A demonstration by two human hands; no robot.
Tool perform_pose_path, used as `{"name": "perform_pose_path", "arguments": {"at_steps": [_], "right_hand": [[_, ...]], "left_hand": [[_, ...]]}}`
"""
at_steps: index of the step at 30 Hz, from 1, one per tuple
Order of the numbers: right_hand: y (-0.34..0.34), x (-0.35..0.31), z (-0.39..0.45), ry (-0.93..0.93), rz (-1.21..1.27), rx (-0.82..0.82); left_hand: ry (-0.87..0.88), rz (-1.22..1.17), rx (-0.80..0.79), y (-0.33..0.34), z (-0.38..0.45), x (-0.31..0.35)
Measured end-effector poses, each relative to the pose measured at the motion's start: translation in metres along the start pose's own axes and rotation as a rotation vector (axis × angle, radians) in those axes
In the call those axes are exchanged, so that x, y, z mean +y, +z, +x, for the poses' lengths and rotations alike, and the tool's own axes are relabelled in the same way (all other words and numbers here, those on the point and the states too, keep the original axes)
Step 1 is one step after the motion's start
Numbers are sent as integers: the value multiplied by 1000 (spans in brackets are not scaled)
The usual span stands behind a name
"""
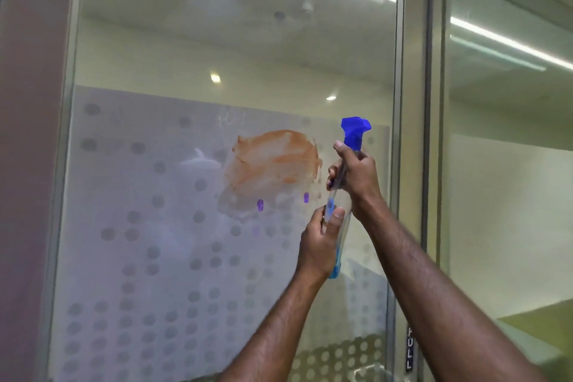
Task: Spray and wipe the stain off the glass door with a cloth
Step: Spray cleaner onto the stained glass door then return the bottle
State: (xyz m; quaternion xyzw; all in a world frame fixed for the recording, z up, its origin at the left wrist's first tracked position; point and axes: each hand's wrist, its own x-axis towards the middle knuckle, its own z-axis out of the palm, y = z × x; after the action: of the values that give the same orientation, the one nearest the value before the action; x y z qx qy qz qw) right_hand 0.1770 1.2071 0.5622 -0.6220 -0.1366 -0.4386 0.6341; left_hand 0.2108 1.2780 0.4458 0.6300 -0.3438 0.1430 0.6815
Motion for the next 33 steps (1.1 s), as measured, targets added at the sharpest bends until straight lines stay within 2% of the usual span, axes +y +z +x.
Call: {"name": "perform_pose_path", "arguments": {"at_steps": [22, 33], "right_hand": [[-126, 55, -70, 90, -182, 184], [-221, 73, -81, 101, -267, 254]], "left_hand": [[-131, -160, -219, 111, -81, -72], [-206, -258, -302, 204, -110, -88]]}}
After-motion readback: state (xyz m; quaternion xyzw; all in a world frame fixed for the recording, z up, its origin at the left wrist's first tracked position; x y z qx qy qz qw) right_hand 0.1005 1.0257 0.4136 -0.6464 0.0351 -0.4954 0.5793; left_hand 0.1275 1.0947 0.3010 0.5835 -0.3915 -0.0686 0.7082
